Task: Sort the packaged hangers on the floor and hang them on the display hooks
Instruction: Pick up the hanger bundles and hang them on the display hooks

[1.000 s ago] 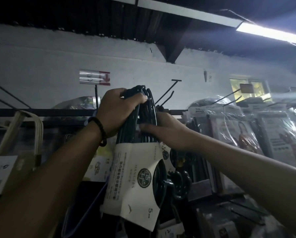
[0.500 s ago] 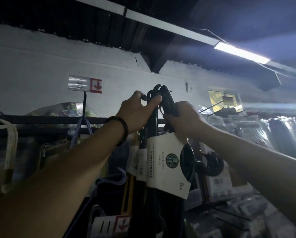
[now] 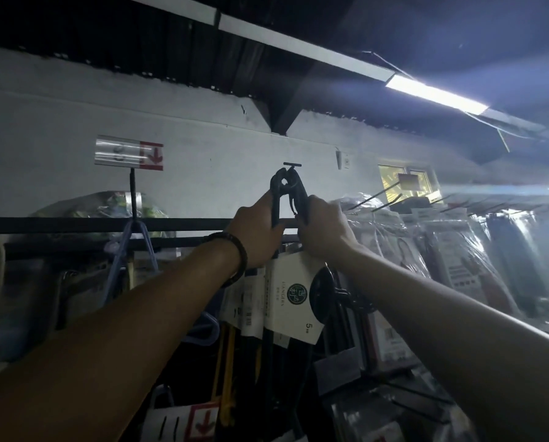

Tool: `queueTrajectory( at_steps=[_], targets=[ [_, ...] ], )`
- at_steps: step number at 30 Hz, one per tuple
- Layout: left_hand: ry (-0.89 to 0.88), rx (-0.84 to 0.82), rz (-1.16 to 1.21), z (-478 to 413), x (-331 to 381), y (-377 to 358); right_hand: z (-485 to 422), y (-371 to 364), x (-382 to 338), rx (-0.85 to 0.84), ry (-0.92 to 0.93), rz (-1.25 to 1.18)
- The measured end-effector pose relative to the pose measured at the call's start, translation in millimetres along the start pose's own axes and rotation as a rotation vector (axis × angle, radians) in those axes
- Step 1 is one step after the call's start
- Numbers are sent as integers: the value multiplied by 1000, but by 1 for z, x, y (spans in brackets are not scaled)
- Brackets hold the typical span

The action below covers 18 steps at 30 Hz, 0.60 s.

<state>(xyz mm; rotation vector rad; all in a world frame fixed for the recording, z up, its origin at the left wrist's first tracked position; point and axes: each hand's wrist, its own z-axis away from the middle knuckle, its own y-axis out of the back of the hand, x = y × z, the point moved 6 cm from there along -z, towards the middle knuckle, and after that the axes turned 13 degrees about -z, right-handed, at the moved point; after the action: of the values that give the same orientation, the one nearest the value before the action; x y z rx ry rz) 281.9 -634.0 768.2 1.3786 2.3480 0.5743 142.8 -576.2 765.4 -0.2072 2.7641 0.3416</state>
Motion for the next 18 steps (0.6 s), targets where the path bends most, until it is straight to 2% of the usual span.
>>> queueTrajectory(
  at_steps=[5, 11, 14, 18],
  targets=[
    [63, -23, -14, -6, -2, -19, -4, -9, 16, -38, -93, -26],
    [166, -91, -73, -4, -16, -24, -19, -34, 10, -219, -120, -14],
    [145, -140, -211, 10, -20, -41, -12, -57, 12, -281, -142, 39],
    [127, -193, -362, 31, -23, -64, -6, -83, 26, -286, -151, -10]
  ],
)
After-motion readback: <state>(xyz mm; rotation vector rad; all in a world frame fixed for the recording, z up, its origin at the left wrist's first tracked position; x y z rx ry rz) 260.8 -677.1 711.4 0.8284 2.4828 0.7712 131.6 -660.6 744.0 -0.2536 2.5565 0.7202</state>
